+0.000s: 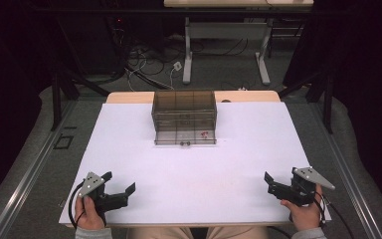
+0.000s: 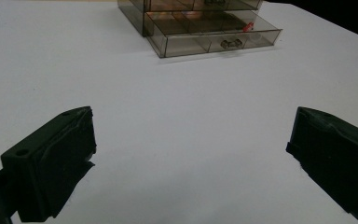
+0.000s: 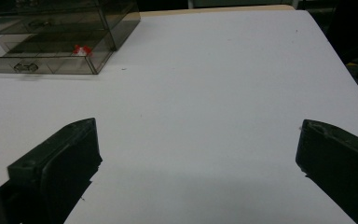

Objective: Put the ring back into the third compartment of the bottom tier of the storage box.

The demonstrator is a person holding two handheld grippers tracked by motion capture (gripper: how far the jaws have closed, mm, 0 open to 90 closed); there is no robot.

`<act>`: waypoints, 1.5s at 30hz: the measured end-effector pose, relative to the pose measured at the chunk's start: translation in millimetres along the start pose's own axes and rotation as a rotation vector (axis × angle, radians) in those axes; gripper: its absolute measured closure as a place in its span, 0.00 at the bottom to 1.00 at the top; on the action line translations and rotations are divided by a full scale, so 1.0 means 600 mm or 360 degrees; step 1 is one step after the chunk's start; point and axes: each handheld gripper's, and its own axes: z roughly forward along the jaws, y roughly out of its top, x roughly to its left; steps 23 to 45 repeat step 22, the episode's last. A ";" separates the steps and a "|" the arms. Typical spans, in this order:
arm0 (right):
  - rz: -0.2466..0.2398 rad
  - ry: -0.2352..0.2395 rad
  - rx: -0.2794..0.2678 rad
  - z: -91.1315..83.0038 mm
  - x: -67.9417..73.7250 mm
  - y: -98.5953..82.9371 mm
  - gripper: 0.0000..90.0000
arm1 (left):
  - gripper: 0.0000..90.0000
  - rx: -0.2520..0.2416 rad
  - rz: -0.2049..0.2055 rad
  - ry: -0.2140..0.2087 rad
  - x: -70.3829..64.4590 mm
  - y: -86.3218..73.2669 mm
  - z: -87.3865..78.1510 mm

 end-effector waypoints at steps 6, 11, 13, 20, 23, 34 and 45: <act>-0.0010 -0.0027 0.0029 0.003 -0.005 -0.006 0.00 | 0.01 0.0001 -0.0002 -0.0005 0.001 0.000 0.000; -0.0007 -0.0038 0.0041 0.008 -0.005 -0.010 0.00 | 0.01 -0.0002 0.0000 -0.0005 0.001 0.001 0.001; -0.0006 -0.0034 0.0043 0.007 -0.005 -0.010 0.00 | 0.01 -0.0002 0.0000 -0.0005 0.001 0.001 0.000; 0.0002 -0.0042 0.0036 0.010 -0.005 -0.012 0.00 | 0.01 -0.0003 -0.0001 -0.0003 0.001 0.001 0.001; -0.0002 -0.0046 0.0036 0.010 -0.006 -0.012 0.00 | 0.01 -0.0002 -0.0001 -0.0001 0.002 0.001 0.001; -0.0002 -0.0046 0.0036 0.010 -0.006 -0.012 0.00 | 0.01 -0.0002 -0.0001 -0.0001 0.002 0.001 0.001; -0.0002 -0.0046 0.0036 0.010 -0.006 -0.012 0.00 | 0.01 -0.0002 -0.0001 -0.0001 0.002 0.001 0.001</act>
